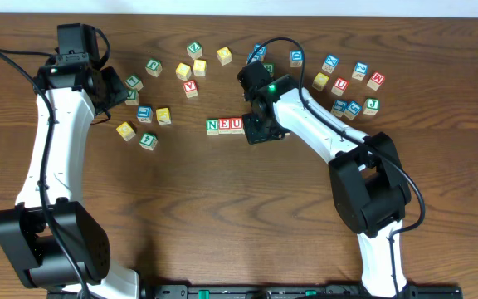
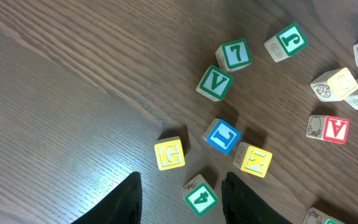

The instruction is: Spell out NEURIPS

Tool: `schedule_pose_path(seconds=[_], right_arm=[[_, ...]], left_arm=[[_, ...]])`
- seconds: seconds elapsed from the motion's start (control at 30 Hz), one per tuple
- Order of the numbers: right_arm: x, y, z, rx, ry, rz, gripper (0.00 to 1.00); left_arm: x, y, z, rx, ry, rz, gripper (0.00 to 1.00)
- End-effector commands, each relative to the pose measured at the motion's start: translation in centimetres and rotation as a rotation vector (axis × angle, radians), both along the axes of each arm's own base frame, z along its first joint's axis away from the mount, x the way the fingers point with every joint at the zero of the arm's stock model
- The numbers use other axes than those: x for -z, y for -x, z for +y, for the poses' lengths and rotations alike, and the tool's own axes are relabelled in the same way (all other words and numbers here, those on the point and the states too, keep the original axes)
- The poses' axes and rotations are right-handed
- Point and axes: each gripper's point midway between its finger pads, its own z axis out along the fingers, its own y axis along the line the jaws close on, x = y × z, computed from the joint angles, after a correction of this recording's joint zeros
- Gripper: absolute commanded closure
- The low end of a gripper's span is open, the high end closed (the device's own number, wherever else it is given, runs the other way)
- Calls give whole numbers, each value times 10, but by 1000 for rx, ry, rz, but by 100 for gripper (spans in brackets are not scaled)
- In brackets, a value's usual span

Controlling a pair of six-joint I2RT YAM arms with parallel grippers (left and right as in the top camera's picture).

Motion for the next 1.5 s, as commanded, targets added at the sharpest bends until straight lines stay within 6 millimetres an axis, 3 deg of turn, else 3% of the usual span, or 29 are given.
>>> schedule_pose_path(seconds=[0.0,0.53,0.63,0.8,1.2,1.47], right_arm=[[7,1,-1,16,20,0,99],[7,-3,0,18,12,-14,99],[-1,1,1,12,0,-6,99],[-13,6,-6,10,13,0,99],[-7,1,-34,67,93,-6,98],[-3,-3,-36,77,85,-15,98]], left_arm=[[5,4,3,9,-18,21,58],[5,4,3,9,-18,21,58],[5,4,3,9,-18,21,58],[5,4,4,8,-18,20,58],[4,2,4,9,-19,14,58],[4,2,4,9,-19,13,58]])
